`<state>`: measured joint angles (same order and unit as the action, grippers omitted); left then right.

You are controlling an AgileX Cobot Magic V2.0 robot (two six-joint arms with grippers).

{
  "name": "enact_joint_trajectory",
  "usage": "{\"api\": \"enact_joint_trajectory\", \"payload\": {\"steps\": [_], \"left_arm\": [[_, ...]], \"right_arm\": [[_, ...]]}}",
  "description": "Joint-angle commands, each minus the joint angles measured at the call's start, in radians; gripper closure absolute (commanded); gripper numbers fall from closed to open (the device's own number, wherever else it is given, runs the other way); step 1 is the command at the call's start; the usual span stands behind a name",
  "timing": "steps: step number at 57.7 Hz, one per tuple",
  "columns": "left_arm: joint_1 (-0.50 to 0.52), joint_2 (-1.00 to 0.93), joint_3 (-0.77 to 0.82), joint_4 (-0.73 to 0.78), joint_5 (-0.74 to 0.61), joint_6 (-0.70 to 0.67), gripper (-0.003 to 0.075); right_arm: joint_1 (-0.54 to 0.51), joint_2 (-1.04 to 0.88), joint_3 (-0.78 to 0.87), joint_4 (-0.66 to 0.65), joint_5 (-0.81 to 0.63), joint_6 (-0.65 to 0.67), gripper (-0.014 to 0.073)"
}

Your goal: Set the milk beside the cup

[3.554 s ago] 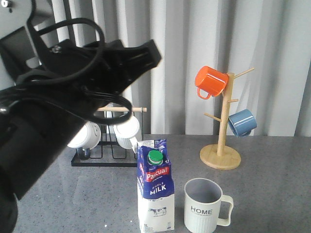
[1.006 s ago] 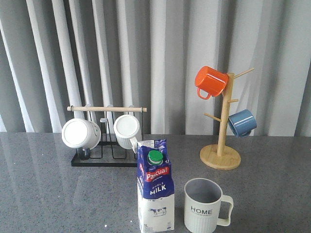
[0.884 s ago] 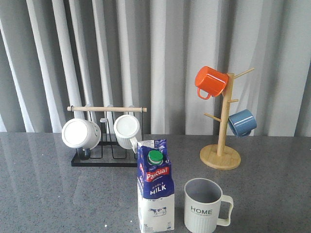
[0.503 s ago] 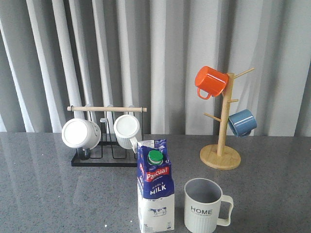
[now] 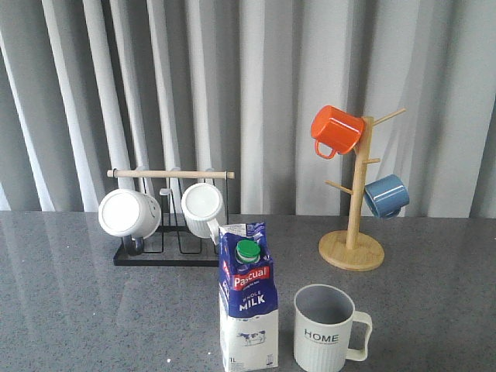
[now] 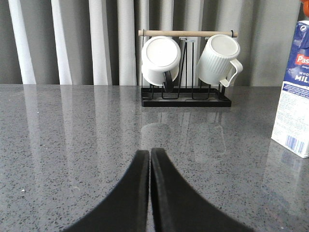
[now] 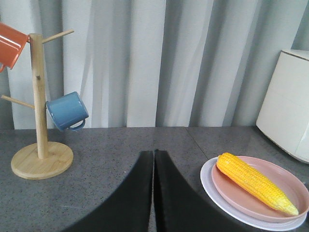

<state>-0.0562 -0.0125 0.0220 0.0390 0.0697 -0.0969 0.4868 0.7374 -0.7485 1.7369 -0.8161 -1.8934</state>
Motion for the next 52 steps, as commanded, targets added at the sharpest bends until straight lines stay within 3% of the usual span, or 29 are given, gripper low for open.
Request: {"api": "enact_joint_trajectory", "payload": {"steps": [1,13,21,27,32,37,47,52], "left_arm": [[0.0,-0.011,-0.015,0.001,-0.07,-0.003,0.0727],[0.0,-0.011,-0.015,0.001,-0.07,-0.003,0.0727],[0.0,-0.011,-0.015,0.001,-0.07,-0.003,0.0727],[0.0,-0.011,-0.015,0.001,-0.07,-0.003,0.0727],[0.0,-0.011,-0.015,0.001,-0.07,-0.003,0.0727],[0.0,-0.011,-0.015,0.001,-0.07,-0.003,0.0727],[0.0,-0.011,-0.015,0.001,-0.07,-0.003,0.0727],[0.0,-0.011,-0.015,0.001,-0.07,-0.003,0.0727]], "right_arm": [[-0.003,-0.005,-0.032,-0.058,0.018,-0.001,0.0597],[-0.003,-0.005,-0.032,-0.066,0.042,0.002,0.0597],[-0.003,-0.012,-0.032,-0.079,0.2,0.041,0.0597],[-0.003,-0.028,-0.029,-0.176,0.315,0.133,0.0597],[-0.024,-0.034,-0.029,-0.284,0.387,0.301,0.0597],[-0.111,-0.037,-0.021,-0.417,0.508,0.52,0.0597],[-0.318,-0.088,0.086,-0.919,0.783,1.072,0.0597],[-0.385,-0.131,0.152,-1.101,0.851,1.267,0.0597]]}}
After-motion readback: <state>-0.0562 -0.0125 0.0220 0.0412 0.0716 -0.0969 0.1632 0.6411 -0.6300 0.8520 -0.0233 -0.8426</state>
